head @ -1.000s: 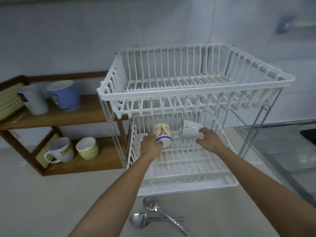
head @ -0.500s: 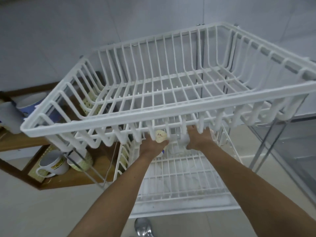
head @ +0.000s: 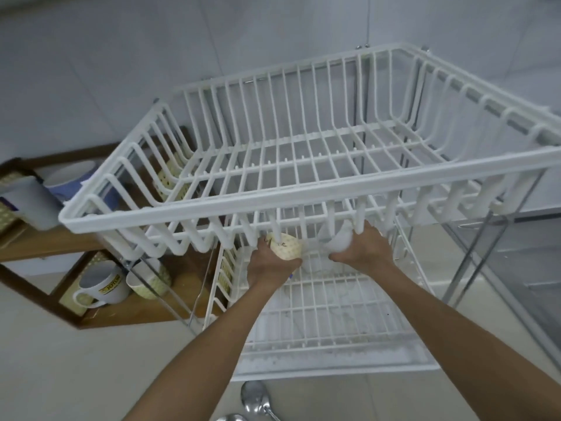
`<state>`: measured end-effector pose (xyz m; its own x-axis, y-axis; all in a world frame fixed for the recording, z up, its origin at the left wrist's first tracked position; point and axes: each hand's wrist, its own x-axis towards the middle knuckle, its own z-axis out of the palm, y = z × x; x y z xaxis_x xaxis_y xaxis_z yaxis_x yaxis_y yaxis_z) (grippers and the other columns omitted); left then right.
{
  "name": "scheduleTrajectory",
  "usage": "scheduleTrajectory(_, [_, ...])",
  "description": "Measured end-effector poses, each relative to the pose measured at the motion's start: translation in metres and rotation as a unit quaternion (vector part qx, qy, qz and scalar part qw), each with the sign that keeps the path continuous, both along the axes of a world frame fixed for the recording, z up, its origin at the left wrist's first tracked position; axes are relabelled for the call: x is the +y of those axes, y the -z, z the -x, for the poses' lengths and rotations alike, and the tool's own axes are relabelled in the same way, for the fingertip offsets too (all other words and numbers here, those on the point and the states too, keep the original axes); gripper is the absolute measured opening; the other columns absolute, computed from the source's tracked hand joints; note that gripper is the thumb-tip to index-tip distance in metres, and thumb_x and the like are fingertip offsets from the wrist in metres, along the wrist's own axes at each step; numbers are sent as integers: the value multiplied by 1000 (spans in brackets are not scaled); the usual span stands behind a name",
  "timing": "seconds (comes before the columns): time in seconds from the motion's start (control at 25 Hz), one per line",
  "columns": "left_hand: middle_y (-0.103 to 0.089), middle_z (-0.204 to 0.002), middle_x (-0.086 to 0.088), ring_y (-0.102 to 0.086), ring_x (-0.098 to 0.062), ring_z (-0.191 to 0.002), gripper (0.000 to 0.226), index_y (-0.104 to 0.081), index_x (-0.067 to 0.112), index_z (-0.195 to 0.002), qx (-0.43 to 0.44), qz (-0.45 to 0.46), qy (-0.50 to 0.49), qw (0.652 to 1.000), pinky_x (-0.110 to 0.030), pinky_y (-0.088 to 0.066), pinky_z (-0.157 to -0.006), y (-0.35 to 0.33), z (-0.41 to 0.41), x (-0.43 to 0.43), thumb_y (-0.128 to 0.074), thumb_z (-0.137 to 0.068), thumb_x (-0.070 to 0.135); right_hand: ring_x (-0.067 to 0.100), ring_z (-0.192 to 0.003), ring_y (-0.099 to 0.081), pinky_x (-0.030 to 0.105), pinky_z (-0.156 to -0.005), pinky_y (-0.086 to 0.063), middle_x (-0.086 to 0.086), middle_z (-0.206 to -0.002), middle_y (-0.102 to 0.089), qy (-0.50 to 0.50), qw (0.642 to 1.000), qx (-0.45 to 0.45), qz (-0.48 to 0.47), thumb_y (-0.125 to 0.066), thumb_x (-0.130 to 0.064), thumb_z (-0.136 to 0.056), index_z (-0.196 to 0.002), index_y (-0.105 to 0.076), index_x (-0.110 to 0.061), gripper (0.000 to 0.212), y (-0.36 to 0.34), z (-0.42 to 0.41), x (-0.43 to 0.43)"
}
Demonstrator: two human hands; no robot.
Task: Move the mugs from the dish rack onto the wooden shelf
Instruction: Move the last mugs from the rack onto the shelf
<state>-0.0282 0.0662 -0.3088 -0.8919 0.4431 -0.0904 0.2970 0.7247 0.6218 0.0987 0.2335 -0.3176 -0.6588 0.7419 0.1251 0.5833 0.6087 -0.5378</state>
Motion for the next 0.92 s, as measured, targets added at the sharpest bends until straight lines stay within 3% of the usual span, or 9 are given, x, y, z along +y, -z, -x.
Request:
scheduleTrajectory(0.08, [-56,-114,-1,-61,-24,-98,99,-33,24,-133,-11,-57,7,998,-38,-59,-72,-11,-8,-11,-77,-50,53,21,-92,-57,33,-69,-49,-2,-104,-58,8,985,114,130,-87,-48,-47,-123,-43,-21,92,-8,-17,-2])
scheduleTrajectory(0.2, [-56,-101,10,-58,-7,-83,96,-33,32,-128,-28,-149,42,988,-23,-53,-52,-27,-24,-30,-76,-45,54,11,-94,-59,15,-58,-50,-8,-110,-57,-21,931,236,279,-89,-40,-53,-121,-38,-33,85,-19,-46,-11])
scheduleTrajectory(0.32, [-55,-93,21,-54,8,-76,86,-33,38,-119,-35,-200,124,971,-5,-42,-44,-36,-44,-59,-78,-48,53,15,-99,-65,25,-64,-57,3,-123,-58,-72,867,297,393,-82,-44,-63,-124,-41,-34,74,-27,-79,-30])
scheduleTrajectory(0.4, [-55,-100,21,-57,6,-85,86,-33,43,-118,-66,-231,185,953,-5,-47,-52,-38,-55,-81,-81,-47,50,20,-101,-66,33,-69,-57,9,-125,-60,-104,851,291,425,-75,-49,-62,-127,-45,-34,73,-32,-99,-45])
scheduleTrajectory(0.52, [-53,-112,21,-55,3,-100,93,-32,43,-124,-96,-258,238,932,-13,-50,-71,-39,-65,-115,-82,-46,49,26,-106,-64,35,-71,-57,9,-121,-62,-136,851,288,418,-73,-46,-63,-130,-44,-29,76,-45,-118,-75])
scheduleTrajectory(0.6, [-52,-115,19,-54,1,-104,88,-35,44,-121,-111,-283,257,917,-17,-52,-77,-38,-71,-139,-83,-46,45,26,-103,-66,35,-69,-57,8,-118,-64,-139,853,279,418,-77,-52,-59,-133,-42,-23,87,-54,-124,-102])
scheduleTrajectory(0.68, [-53,-115,20,-55,3,-105,87,-38,45,-119,-125,-297,275,906,-21,-54,-81,-35,-71,-168,-85,-46,41,24,-95,-69,35,-65,-58,6,-107,-71,-144,834,279,452,-79,-65,-48,-127,-49,-16,97,-64,-123,-134])
scheduleTrajectory(0.8, [-54,-112,24,-55,6,-104,85,-39,48,-116,-136,-306,299,894,-20,-53,-83,-34,-62,-213,-85,-46,35,33,-97,-66,43,-74,-57,15,-109,-69,-219,742,294,561,-78,-65,-50,-124,-56,-12,94,-80,-113,-180])
scheduleTrajectory(0.92, [-53,-117,19,-55,0,-110,85,-40,48,-118,-142,-303,325,885,-21,-52,-85,-32,-39,-262,-86,-49,32,36,-101,-62,46,-82,-54,21,-112,-63,-329,600,301,665,-84,-51,-54,-126,-51,-3,93,-93,-89,-229])
